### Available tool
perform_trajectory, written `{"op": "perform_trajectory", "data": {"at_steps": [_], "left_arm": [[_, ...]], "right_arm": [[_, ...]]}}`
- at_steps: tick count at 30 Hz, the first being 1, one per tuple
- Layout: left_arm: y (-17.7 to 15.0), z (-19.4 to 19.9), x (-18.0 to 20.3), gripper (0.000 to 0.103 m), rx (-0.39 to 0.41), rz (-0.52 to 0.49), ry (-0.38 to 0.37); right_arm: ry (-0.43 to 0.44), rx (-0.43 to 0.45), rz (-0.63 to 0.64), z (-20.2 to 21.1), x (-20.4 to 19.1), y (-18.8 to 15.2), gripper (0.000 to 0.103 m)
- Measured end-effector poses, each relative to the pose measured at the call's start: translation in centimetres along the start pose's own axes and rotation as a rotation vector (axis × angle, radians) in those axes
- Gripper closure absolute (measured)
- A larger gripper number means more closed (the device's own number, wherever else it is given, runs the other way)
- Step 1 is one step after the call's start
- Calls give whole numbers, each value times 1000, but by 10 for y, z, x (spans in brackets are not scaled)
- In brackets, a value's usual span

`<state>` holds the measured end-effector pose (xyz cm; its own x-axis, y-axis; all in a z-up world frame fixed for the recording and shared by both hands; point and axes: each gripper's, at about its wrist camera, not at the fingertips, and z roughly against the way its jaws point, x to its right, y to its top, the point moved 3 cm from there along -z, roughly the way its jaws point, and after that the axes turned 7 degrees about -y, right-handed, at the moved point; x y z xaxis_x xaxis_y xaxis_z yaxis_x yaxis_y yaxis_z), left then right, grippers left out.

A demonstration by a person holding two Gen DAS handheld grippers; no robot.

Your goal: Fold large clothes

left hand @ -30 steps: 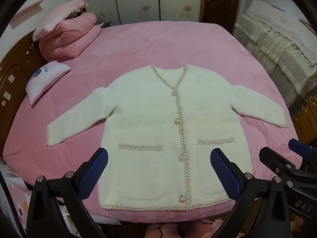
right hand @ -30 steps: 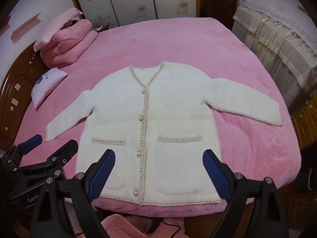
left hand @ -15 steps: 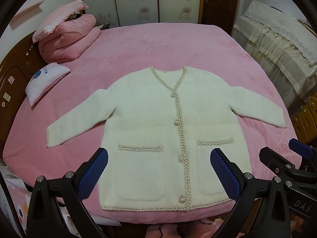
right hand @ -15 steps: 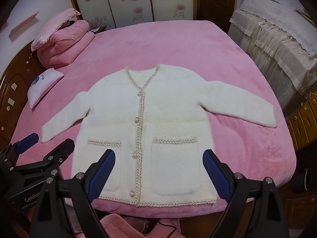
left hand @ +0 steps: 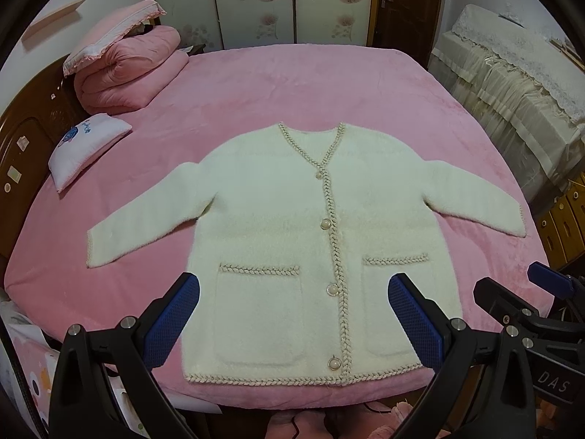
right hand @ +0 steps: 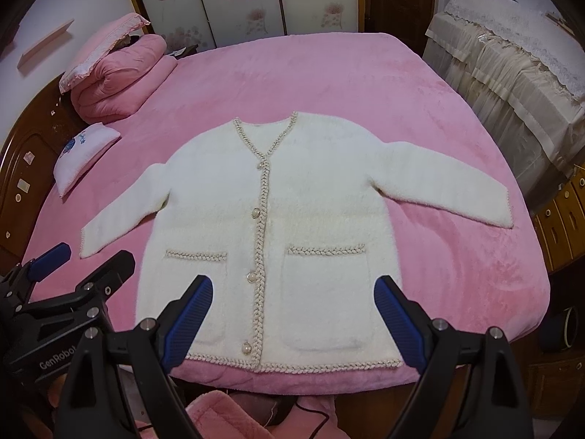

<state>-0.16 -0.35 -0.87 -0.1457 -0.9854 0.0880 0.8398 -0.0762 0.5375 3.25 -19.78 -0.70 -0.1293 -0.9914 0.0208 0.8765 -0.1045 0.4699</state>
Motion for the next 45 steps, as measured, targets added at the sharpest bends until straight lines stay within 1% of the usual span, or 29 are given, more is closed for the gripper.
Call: {"op": "perform_trajectory", "data": {"at_steps": [34,39,45], "left_arm": [[-6,9,6,1,10,-13,12],[-6,13,9,1,20,-18,27],[-10,15,13,1,15,0,41]], "right_arm": [[24,15,-10,7,3,-6,13],[32,14,-11,7,4,-6,12],[52,16,4,7,7,-4,13]]}}
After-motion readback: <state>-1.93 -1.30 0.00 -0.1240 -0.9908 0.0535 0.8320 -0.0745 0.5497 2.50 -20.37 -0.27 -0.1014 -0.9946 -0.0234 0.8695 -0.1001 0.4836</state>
